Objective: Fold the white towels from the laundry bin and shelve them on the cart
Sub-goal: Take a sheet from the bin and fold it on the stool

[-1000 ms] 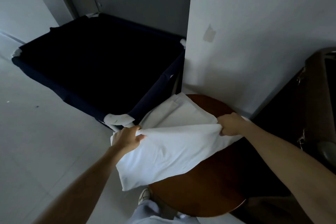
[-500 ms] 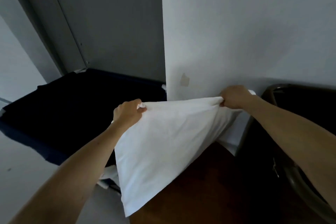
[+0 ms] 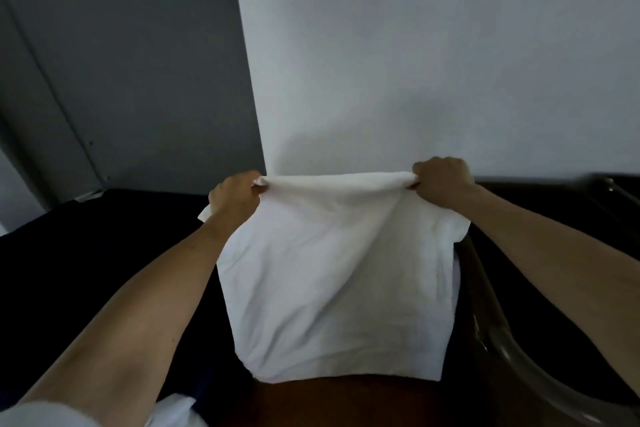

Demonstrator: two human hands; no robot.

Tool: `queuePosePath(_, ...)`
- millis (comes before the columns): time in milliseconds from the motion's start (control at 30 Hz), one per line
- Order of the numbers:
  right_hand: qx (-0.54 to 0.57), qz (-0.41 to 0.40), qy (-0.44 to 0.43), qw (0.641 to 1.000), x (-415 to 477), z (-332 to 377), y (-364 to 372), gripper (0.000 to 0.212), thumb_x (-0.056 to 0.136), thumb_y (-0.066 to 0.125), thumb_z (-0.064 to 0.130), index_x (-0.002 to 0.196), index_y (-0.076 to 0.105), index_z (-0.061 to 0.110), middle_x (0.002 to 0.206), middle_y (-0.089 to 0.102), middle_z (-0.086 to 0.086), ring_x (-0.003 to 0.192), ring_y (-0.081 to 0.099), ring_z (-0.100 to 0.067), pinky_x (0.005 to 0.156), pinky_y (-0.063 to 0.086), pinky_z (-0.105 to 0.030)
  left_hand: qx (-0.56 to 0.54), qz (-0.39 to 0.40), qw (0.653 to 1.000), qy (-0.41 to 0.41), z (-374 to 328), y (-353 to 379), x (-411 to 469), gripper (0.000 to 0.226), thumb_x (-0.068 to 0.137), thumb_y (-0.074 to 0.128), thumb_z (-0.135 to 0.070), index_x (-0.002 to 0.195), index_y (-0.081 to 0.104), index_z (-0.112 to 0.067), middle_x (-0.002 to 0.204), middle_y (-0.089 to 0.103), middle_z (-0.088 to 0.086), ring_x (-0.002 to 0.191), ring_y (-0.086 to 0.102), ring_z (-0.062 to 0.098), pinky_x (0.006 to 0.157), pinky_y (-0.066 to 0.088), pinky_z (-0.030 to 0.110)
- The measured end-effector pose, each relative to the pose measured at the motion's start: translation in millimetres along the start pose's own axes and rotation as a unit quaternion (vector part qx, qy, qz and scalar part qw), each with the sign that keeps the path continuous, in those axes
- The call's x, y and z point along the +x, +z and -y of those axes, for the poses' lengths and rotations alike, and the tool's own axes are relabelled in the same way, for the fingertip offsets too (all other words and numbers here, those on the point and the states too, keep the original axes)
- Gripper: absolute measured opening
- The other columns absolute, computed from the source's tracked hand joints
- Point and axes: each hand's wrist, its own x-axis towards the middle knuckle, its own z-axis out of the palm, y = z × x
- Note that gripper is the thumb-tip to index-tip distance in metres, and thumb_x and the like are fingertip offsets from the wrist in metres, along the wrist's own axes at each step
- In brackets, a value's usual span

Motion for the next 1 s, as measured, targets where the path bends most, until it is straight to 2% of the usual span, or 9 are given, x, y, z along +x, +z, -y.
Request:
queuePosePath(233, 0.026, -0.03, 0.089, 0.995, 2, 1, 20, 0.022, 0.093, 0.042, 0.012, 0.112, 0.053, 0.012, 0.116, 0.06, -0.005, 0.11, 0.056, -0.025, 0.083, 0.041, -0.033, -0.041, 0.01, 0.999, 0.021, -8, 21, 28, 0.011, 0.094, 0.051, -0.021, 0.085, 0.058, -0.023, 0.101, 0.067, 0.006, 0.095, 0.058, 0.032, 0.078, 0.035, 0.034)
queuePosePath(433, 0.012, -0.059, 0.074, 0.995, -3, 3, 13, 0.022, 0.09, 0.044, 0.009, 0.11, 0.053, 0.012, 0.112, 0.061, -0.005, 0.108, 0.055, -0.025, 0.083, 0.038, -0.033, -0.004, -0.037, 0.994, 0.107, 6, 16, 34, 0.017, 0.096, 0.048, -0.023, 0.104, 0.059, -0.012, 0.109, 0.062, 0.006, 0.098, 0.057, 0.034, 0.072, 0.038, 0.036)
queuePosePath(500, 0.023, -0.072, 0.017, 0.997, -22, 9, 16, 0.02, 0.08, 0.059, 0.007, 0.1, 0.06, 0.005, 0.098, 0.066, -0.011, 0.094, 0.063, -0.028, 0.077, 0.043, -0.034, 0.033, -0.021, 0.986, 0.161, 26, 17, 18, 0.02, 0.096, 0.047, -0.023, 0.109, 0.056, -0.01, 0.11, 0.061, 0.006, 0.095, 0.059, 0.035, 0.07, 0.043, 0.04)
queuePosePath(567, -0.018, -0.07, -0.035, 0.997, -49, 17, 25, 0.027, 0.061, 0.078, 0.011, 0.083, 0.063, 0.004, 0.078, 0.067, -0.01, 0.072, 0.067, -0.026, 0.064, 0.047, -0.033, 0.046, 0.002, 0.974, 0.222, 49, 24, -3, 0.021, 0.092, 0.056, -0.018, 0.108, 0.058, -0.006, 0.1, 0.063, 0.011, 0.081, 0.063, 0.038, 0.062, 0.047, 0.043)
queuePosePath(600, -0.055, -0.05, -0.044, 0.996, -64, 22, 30, 0.03, 0.065, 0.078, 0.017, 0.088, 0.063, 0.006, 0.083, 0.067, -0.008, 0.077, 0.067, -0.024, 0.065, 0.047, -0.032, 0.054, 0.018, 0.966, 0.251, 60, 28, -15, 0.02, 0.088, 0.061, -0.015, 0.104, 0.06, -0.003, 0.091, 0.063, 0.012, 0.071, 0.063, 0.038, 0.055, 0.048, 0.042)
queuePosePath(667, -0.085, 0.025, -0.042, 0.995, -92, 36, 39, 0.03, 0.09, 0.053, 0.027, 0.115, 0.052, 0.01, 0.113, 0.06, -0.004, 0.106, 0.058, -0.023, 0.082, 0.042, -0.035, 0.072, 0.047, 0.953, 0.292, 78, 35, -36, 0.018, 0.083, 0.069, -0.012, 0.095, 0.061, -0.001, 0.078, 0.062, 0.011, 0.054, 0.061, 0.036, 0.045, 0.049, 0.039)
queuePosePath(733, -0.081, 0.054, -0.045, 0.994, -113, 47, 43, 0.033, 0.097, 0.039, 0.031, 0.125, 0.044, 0.013, 0.124, 0.053, -0.001, 0.114, 0.051, -0.022, 0.087, 0.038, -0.034, 0.087, 0.065, 0.939, 0.326, 93, 37, -55, 0.019, 0.081, 0.072, -0.013, 0.093, 0.061, -0.001, 0.074, 0.063, 0.01, 0.048, 0.06, 0.034, 0.041, 0.048, 0.036)
queuePosePath(900, -0.09, 0.079, -0.044, 0.992, -162, 69, 30, 0.039, 0.098, 0.036, 0.041, 0.126, 0.045, 0.015, 0.123, 0.054, 0.002, 0.113, 0.053, -0.019, 0.087, 0.042, -0.031, 0.086, 0.127, 0.935, 0.318, 109, 25, -85, 0.03, 0.099, 0.043, -0.029, 0.114, 0.052, -0.004, 0.109, 0.062, 0.011, 0.084, 0.062, 0.042, 0.068, 0.046, 0.042)
queuePosePath(1000, -0.084, 0.09, -0.034, 0.992, -191, 78, 10, 0.039, 0.099, 0.035, 0.042, 0.125, 0.045, 0.015, 0.119, 0.056, 0.003, 0.113, 0.054, -0.019, 0.087, 0.045, -0.03, 0.1, 0.137, 0.935, 0.312, 109, 10, -107, 0.03, 0.1, 0.038, -0.031, 0.112, 0.046, -0.005, 0.112, 0.062, 0.01, 0.087, 0.062, 0.041, 0.068, 0.044, 0.039)
